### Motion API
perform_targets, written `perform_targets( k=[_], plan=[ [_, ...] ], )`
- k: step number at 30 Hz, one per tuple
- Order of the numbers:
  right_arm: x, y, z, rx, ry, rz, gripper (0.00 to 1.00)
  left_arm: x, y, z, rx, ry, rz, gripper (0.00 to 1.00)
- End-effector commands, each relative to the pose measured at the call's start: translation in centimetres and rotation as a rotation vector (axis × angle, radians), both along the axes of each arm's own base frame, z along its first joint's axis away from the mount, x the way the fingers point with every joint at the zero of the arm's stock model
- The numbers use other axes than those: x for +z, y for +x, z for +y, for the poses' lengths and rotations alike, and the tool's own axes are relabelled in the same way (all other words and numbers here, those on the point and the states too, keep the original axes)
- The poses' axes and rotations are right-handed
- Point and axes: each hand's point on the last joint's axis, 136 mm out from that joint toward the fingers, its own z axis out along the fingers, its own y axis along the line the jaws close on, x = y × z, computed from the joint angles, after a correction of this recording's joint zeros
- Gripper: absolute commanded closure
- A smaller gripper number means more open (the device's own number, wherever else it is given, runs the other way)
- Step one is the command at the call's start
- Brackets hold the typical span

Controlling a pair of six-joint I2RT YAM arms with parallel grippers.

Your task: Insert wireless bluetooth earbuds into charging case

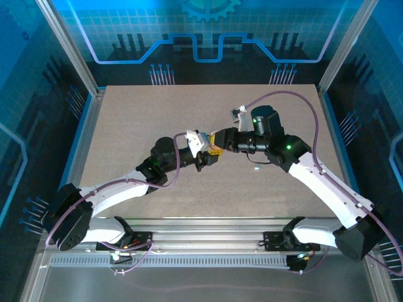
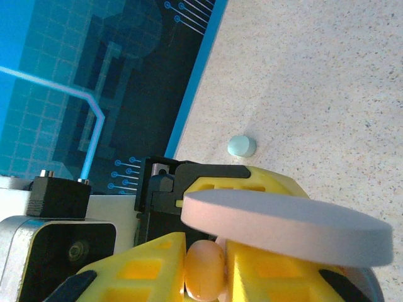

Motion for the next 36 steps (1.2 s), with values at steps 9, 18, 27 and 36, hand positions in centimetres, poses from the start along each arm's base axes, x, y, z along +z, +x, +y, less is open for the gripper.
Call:
perform_targets(
  k=[9, 18, 27, 36],
  plan=[
    [-1.7, -0.7, -1.5, -0.035, -0.140, 0.008, 0.71, 4.4, -0.6, -0.3, -0.019, -0.116, -0.109, 0.66],
    [-1.7, -0.7, -1.5, -0.039, -0.150, 0.008, 0.72, 4.5, -0.7, -0.2, -0.019, -0.116, -0.108, 0.66],
    [-0.7, -1.6, -0.3, 0.049, -0.105, 0.000, 0.71, 4.4, -0.6, -0.4, -0.027, -0.115, -0.105, 0.66],
    [-1.0, -1.8, 0.7, 0.101, -0.085, 0.005, 0.71, 4.7, -0.6, -0.3, -0.023, -0.135, -0.103, 0.66]
  ],
)
